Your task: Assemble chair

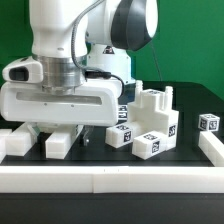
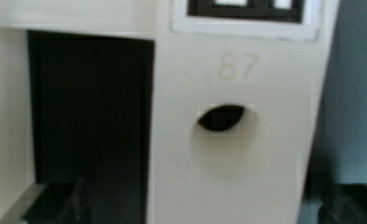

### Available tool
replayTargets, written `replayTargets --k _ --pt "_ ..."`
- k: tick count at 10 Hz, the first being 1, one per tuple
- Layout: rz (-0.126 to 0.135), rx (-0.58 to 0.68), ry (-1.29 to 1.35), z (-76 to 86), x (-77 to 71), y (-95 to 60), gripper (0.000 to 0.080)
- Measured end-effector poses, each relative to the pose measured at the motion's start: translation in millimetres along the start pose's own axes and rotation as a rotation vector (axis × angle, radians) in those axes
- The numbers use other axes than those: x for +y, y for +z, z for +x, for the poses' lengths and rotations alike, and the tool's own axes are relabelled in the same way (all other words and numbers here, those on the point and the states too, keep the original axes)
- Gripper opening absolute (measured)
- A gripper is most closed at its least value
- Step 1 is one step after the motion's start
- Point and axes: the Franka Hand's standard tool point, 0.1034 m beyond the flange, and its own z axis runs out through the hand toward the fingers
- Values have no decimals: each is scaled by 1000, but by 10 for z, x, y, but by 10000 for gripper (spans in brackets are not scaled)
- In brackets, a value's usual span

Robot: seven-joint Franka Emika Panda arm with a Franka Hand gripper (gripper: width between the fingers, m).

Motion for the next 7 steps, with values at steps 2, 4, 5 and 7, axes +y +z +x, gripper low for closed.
replayTargets --k 2,4,5,7 --pt "0 -10 3 -64 9 28 649" --pt "0 -11 3 -69 8 31 649" --pt "0 -11 3 -68 8 30 525" --pt "2 -9 3 -53 3 20 390"
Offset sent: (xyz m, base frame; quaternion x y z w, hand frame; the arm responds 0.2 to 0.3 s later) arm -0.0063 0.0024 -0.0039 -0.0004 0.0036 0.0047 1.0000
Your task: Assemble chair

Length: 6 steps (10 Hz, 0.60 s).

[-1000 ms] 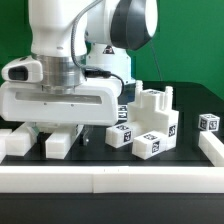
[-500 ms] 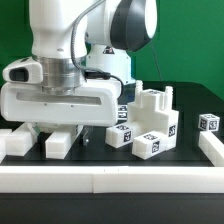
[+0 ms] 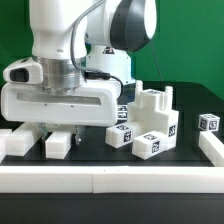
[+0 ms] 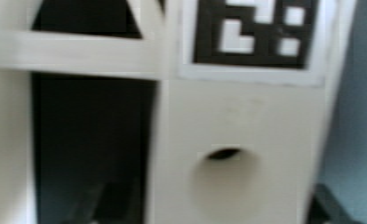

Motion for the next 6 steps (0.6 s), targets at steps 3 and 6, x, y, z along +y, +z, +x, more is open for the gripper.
replayTargets --k 3,6 --pt "0 1 2 8 -1 -5 286" --pt "1 2 2 9 1 -21 286"
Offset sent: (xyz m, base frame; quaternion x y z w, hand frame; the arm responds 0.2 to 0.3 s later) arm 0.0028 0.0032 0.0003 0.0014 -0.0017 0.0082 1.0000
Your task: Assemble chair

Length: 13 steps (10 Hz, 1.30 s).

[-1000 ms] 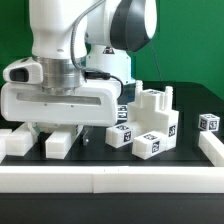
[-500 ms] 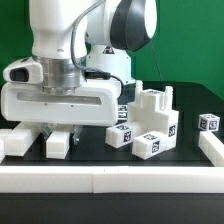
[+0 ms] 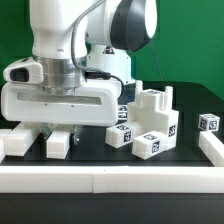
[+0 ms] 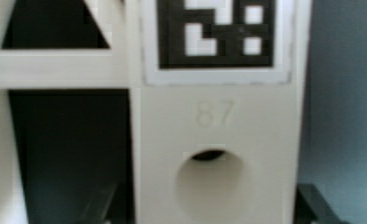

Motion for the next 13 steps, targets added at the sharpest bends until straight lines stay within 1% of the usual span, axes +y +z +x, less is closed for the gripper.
replayTargets --k 1,2,4,7,8,9,10,11,12,13 --pt "10 -5 3 -6 9 -72 286" --pt "24 -8 5 -1 9 -182 288" --pt "37 -7 -6 17 2 -358 288" --pt "68 11 -6 46 -18 -725 288" --pt "75 18 -2 65 -38 -820 288" --pt "87 25 6 90 -75 -963 288" --pt "92 32 14 125 -96 -1024 288" --pt "72 61 5 170 -87 -942 288" --pt "72 48 25 150 -94 -904 288" --pt "73 50 24 155 -89 -914 288"
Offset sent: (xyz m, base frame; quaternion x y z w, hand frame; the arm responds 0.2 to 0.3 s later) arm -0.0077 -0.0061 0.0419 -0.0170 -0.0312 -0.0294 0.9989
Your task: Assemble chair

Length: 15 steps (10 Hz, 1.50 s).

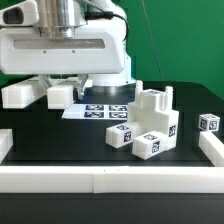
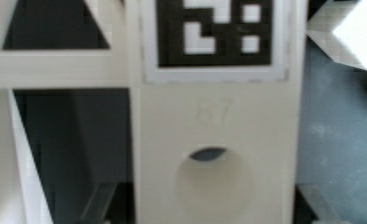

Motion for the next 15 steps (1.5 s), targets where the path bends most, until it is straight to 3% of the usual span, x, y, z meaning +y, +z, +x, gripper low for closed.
replayTargets --k 3,8,11,12,15 --pt "4 -8 189 -21 -17 7 288" --pt "61 -38 595 -67 -289 -369 288" --pt "65 -50 800 -72 -318 -336 289" --pt "71 -55 794 -83 -408 -395 289" --pt "87 -50 830 -74 -899 -533 289"
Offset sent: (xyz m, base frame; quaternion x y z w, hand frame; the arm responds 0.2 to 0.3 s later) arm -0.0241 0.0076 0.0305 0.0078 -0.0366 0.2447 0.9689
